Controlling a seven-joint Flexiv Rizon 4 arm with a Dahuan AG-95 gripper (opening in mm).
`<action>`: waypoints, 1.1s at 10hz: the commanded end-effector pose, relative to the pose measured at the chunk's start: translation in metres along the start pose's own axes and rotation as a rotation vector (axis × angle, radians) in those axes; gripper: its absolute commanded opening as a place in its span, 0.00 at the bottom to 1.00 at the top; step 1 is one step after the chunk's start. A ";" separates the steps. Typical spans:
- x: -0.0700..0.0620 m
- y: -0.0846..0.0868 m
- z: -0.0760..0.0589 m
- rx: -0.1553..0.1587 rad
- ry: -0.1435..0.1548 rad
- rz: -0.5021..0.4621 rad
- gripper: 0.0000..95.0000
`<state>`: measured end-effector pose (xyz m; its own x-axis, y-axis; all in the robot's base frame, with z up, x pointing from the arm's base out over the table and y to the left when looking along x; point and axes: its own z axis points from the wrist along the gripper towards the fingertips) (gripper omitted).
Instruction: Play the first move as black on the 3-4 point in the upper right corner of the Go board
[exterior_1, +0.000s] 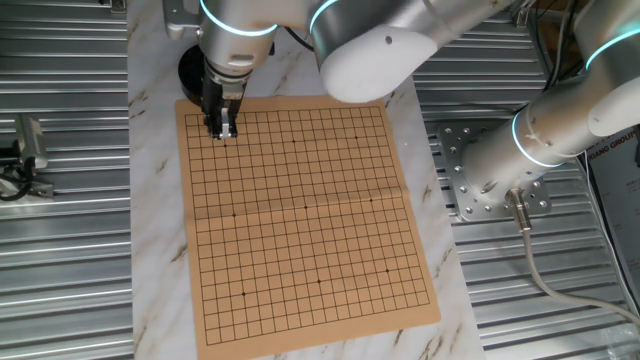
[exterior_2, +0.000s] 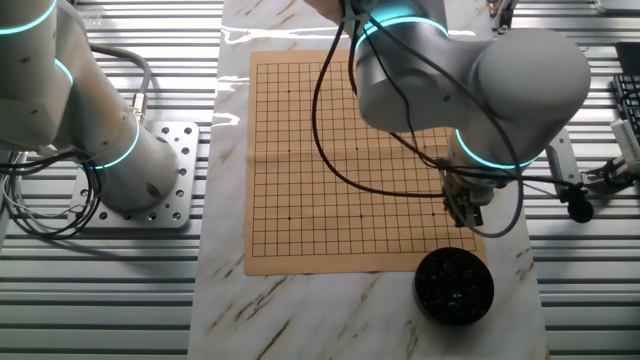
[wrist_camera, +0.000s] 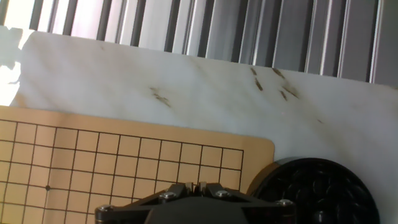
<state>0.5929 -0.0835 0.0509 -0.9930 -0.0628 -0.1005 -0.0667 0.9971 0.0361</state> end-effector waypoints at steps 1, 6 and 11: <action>0.001 0.000 0.000 -0.001 -0.001 -0.002 0.00; -0.001 0.005 0.007 0.011 -0.001 0.003 0.00; -0.003 0.007 0.011 0.014 -0.004 0.004 0.00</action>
<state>0.5965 -0.0752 0.0393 -0.9927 -0.0588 -0.1049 -0.0617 0.9978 0.0240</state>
